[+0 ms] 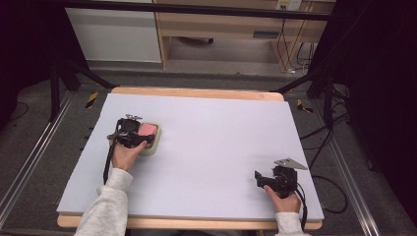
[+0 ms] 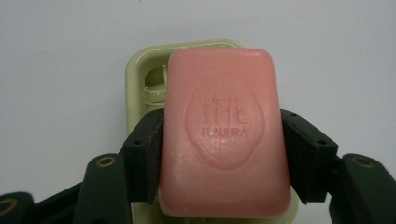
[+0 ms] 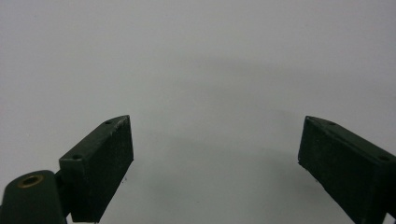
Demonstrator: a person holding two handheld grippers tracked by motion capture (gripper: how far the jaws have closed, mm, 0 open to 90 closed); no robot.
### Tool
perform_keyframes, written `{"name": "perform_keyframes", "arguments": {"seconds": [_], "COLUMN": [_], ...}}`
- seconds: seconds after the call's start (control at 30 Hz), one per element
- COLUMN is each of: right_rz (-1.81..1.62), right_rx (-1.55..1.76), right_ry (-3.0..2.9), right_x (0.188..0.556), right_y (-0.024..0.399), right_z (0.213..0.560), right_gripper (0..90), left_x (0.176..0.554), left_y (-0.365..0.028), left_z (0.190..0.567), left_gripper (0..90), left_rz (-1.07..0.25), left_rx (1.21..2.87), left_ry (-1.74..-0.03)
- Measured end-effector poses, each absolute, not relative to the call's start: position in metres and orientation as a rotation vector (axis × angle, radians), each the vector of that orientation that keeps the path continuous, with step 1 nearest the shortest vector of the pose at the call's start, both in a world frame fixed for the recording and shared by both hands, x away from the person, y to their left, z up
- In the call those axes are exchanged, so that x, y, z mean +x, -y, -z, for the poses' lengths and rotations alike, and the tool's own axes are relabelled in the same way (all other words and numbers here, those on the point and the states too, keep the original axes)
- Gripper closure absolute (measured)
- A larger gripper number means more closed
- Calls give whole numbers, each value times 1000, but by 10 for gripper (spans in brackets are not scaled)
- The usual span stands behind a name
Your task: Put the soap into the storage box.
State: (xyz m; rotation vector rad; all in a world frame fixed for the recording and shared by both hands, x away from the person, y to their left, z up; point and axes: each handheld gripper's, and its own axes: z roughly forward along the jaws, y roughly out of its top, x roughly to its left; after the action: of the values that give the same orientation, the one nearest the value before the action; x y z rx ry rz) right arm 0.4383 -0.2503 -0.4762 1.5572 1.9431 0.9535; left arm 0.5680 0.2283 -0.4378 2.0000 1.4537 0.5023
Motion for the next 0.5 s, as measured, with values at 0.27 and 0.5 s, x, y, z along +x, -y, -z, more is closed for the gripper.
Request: {"name": "perform_keyframes", "arguments": {"seconds": [0.27, 0.5], "right_rz": [-954, -952], "right_rx": [1558, 1557], "right_ry": [-1944, -1944], "right_x": [438, 438], "right_y": [250, 250], "right_z": [476, 476], "right_gripper": [105, 105], "left_x": [569, 569], "left_y": [-230, -231], "left_z": [442, 447], "left_gripper": [372, 372], "left_rz": [-500, -494], "left_rx": [1997, 1997], "left_ry": [-1464, -1472]}}
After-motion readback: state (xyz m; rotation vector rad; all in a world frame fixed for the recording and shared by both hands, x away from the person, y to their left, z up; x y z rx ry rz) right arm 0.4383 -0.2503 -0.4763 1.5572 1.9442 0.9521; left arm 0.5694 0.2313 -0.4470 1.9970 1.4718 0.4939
